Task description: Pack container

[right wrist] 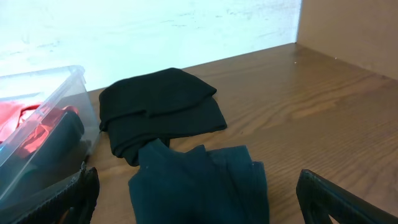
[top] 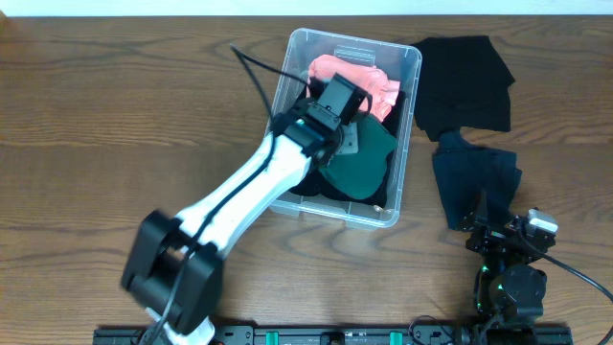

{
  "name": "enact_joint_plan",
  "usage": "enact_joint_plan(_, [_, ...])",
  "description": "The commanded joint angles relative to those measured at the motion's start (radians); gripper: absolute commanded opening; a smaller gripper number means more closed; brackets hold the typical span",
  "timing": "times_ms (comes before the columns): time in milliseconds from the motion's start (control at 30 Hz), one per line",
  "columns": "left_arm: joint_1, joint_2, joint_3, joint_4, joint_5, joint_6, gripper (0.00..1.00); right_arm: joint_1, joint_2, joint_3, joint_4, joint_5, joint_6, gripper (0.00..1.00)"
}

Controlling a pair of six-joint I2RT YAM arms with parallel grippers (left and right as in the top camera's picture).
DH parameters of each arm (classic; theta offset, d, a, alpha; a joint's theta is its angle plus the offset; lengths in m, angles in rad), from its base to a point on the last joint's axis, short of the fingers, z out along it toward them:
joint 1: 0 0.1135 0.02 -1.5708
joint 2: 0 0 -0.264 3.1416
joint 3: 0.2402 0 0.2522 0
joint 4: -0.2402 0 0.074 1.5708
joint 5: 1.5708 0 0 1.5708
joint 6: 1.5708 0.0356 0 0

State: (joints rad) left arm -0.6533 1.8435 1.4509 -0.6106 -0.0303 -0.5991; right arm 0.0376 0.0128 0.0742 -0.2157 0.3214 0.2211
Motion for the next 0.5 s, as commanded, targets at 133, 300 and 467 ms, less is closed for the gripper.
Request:
enact_joint_plan(133, [-0.013, 0.02, -0.003, -0.213, -0.004, -0.163, 0.2, -0.005, -0.004, -0.003, -0.002, 0.0, 0.01, 0.99])
enact_joint_plan(300, [-0.014, 0.026, -0.045, -0.189, -0.004, -0.169, 0.25, -0.005, -0.004, -0.003, -0.002, 0.0, 0.01, 0.99])
enact_joint_plan(467, [-0.006, -0.002, -0.024, -0.186, -0.004, -0.137, 0.25, -0.005, -0.004, -0.003, -0.002, 0.0, 0.01, 0.99])
